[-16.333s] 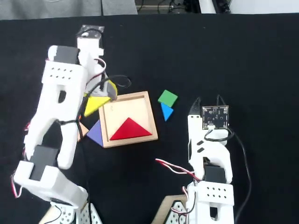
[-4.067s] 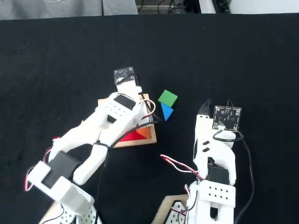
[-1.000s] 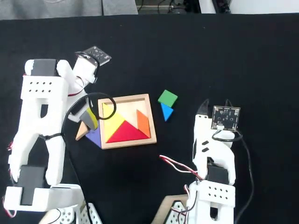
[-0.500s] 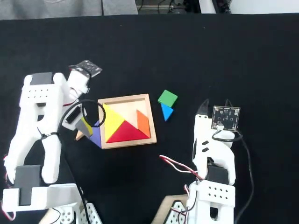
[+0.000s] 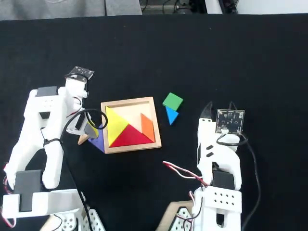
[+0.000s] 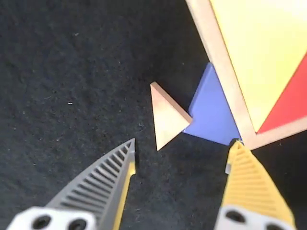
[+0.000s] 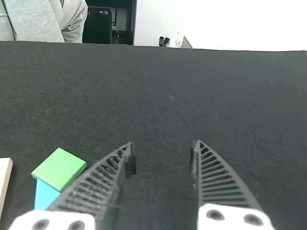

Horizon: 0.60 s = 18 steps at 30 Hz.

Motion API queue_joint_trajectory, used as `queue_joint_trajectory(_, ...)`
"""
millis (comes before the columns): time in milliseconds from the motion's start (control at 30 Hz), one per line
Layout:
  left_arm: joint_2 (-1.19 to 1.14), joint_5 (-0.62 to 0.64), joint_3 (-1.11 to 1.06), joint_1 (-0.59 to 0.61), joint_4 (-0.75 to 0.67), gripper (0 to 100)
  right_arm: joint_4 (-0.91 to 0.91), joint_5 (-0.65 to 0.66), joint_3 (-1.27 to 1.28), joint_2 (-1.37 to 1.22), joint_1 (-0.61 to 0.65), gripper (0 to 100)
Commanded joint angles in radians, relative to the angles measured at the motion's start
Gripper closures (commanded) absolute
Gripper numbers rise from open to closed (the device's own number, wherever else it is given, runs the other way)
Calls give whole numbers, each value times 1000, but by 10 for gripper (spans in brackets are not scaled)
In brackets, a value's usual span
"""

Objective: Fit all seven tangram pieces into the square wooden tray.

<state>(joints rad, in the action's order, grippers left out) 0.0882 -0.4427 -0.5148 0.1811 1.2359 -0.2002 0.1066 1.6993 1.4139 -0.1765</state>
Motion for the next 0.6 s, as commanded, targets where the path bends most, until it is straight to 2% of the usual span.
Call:
queue_joint_trajectory(0,26,20,-36,8,-61,701,28,-2,-19,4,17,800)
queue_joint_trajectory(200,26,25,-56,12,-69,701,26,-2,-19,4,18,800)
queue_joint_trajectory(433,21,89,-56,12,-104,701,25,-2,-19,4,20,800)
queue_joint_trajectory(567,-66,100,-39,12,-110,701,25,-2,-19,4,20,800)
